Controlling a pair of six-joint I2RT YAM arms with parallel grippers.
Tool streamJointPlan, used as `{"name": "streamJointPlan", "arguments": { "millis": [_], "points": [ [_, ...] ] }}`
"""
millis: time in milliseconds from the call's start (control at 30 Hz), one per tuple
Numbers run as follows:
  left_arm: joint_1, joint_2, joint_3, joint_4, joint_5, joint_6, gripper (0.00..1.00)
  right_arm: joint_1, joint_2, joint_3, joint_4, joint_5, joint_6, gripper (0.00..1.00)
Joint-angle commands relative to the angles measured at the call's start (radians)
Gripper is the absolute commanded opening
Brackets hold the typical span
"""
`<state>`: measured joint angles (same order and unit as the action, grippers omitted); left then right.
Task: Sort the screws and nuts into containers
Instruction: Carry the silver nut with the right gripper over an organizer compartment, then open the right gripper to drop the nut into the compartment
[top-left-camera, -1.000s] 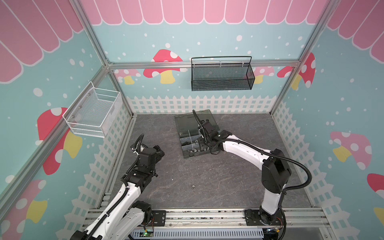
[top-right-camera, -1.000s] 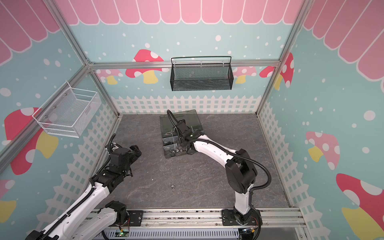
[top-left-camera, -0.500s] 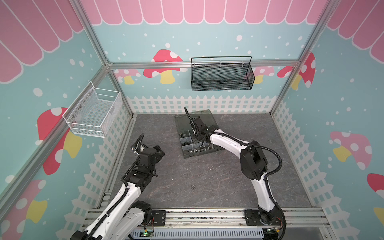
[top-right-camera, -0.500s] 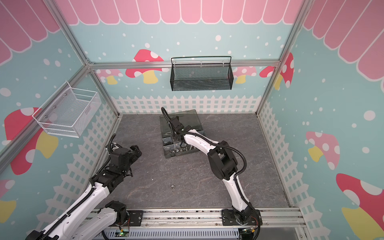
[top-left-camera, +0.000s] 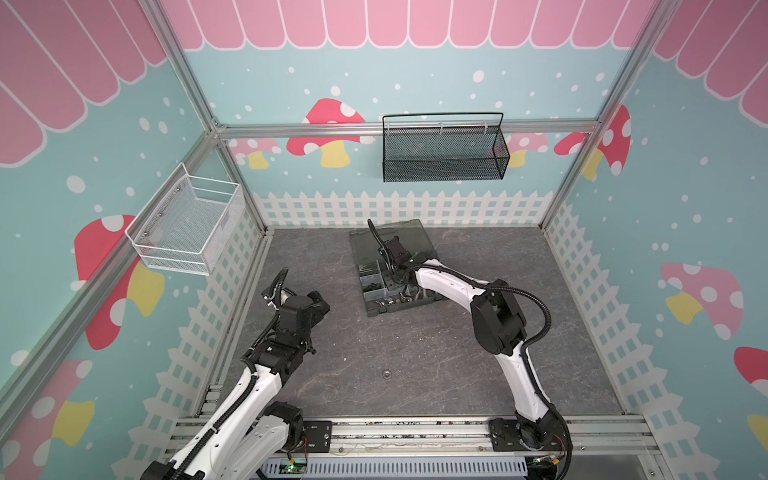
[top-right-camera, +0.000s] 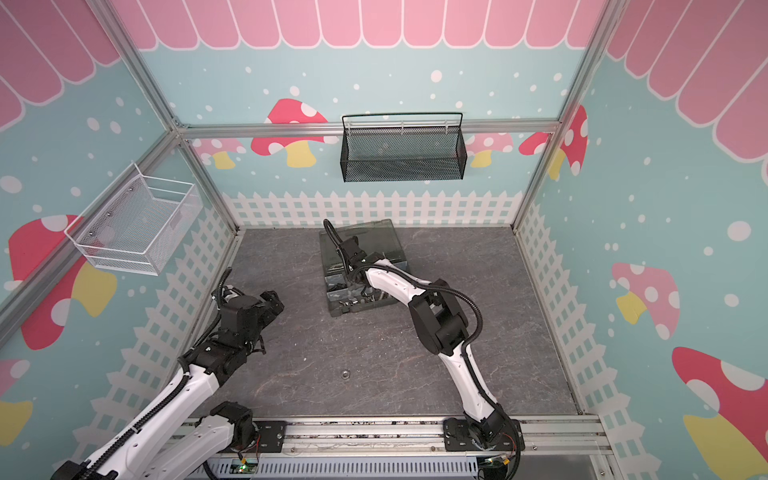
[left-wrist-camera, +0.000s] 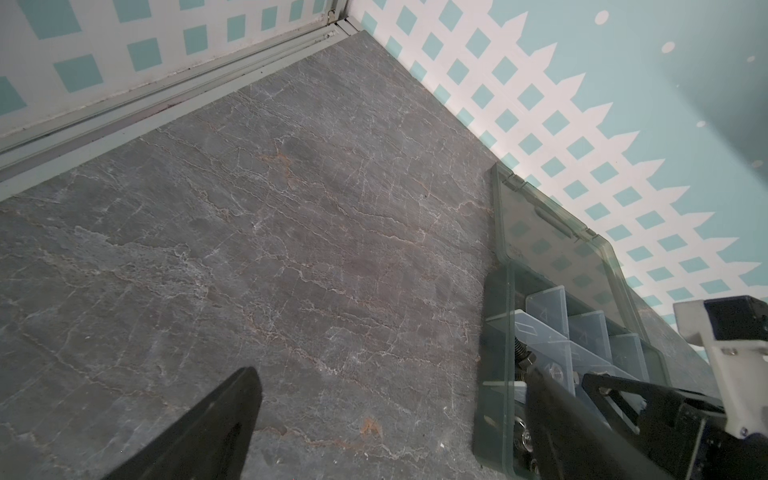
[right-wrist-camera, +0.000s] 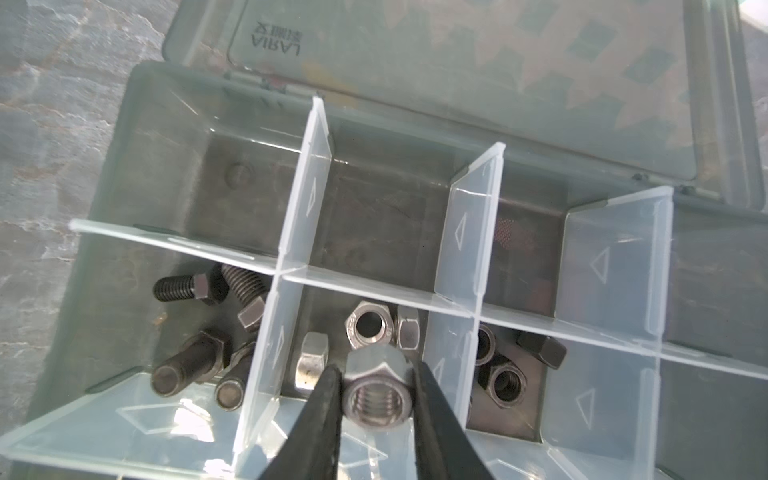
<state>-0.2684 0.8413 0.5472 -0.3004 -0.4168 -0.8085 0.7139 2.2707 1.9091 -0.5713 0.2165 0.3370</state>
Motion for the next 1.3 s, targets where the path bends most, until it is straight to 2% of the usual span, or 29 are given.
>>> {"name": "streamJointPlan", "arguments": {
  "millis": [0,300,633,933,1267],
  "points": [
    [0.009,0.002,-0.013,0.015,0.006,-0.023,1.00,-0.002,0.012,0.022,-0.017,-0.009,-0.003,0.36],
    [0.011,0.020,0.000,0.023,0.020,-0.010,1.00,-0.002,-0.018,0.019,-0.022,-0.020,0.003,0.38],
    [0.014,0.024,0.015,0.024,0.048,0.017,1.00,-0.002,-0.129,-0.038,-0.022,0.001,0.026,0.37],
    [0.013,0.044,0.043,0.000,0.092,0.058,1.00,-0.008,-0.260,-0.166,-0.001,0.050,0.082,0.37],
    [0.000,0.050,0.065,-0.036,0.219,0.075,0.99,-0.038,-0.422,-0.388,0.056,0.095,0.147,0.41]
  ]
}}
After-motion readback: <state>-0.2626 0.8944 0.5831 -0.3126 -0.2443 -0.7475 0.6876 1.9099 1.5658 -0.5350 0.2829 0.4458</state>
